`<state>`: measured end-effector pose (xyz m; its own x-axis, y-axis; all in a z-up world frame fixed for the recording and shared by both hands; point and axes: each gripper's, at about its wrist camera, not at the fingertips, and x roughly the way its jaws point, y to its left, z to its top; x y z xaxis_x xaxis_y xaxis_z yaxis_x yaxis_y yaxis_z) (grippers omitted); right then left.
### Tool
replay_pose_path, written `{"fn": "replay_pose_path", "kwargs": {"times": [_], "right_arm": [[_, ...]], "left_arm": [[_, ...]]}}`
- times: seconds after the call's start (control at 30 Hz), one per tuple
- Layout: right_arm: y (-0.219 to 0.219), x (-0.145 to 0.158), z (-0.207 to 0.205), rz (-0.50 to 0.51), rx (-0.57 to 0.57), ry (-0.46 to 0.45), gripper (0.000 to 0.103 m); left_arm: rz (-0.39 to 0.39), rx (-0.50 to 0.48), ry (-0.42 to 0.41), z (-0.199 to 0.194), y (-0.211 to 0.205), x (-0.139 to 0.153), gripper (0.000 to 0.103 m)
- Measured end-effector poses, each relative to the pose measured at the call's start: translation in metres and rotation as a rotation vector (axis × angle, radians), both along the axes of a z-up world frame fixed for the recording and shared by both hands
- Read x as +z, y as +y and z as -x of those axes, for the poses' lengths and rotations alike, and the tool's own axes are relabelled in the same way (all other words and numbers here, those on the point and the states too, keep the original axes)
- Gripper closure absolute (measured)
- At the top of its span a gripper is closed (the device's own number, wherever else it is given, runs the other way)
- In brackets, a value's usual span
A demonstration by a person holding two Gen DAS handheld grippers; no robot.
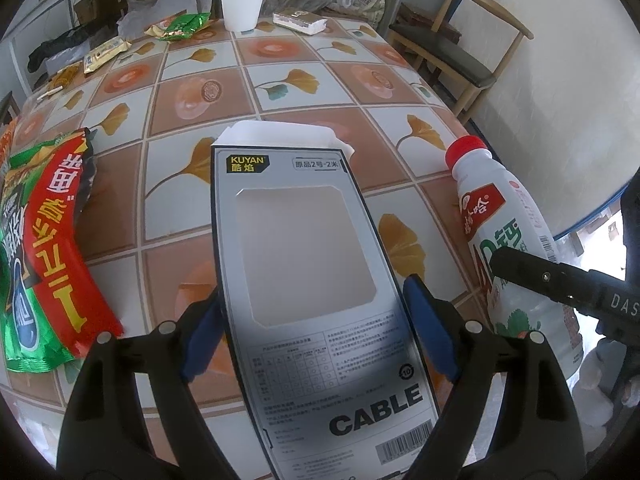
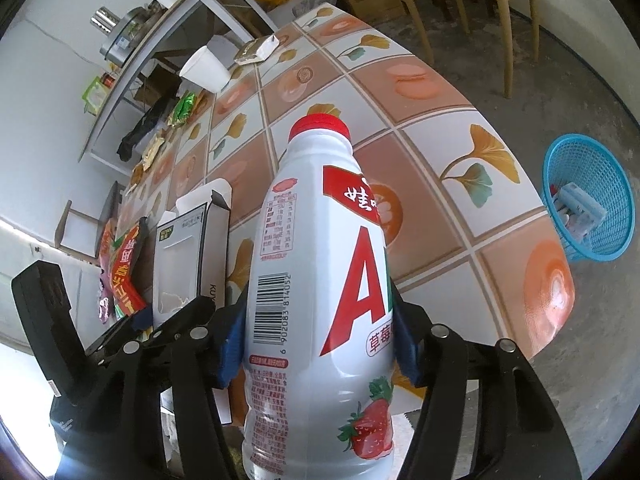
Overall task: Collect trash
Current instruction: 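Carry the bottle and CABLE box with both tools over the wastebasket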
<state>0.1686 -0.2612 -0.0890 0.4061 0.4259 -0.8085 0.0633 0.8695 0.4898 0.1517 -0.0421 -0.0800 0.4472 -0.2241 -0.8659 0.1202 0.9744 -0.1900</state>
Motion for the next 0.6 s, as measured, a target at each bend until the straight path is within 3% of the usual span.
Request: {"fn": "replay_pose_path", "kwargs": {"times": [0.6], "right_arm": [[-0.004,0.003,0.007,-0.032,-0.016,-0.013,0.044]], "left_arm": [[0.055,0.013,-0.027,0.002,0.005,0.010,0.023]]}}
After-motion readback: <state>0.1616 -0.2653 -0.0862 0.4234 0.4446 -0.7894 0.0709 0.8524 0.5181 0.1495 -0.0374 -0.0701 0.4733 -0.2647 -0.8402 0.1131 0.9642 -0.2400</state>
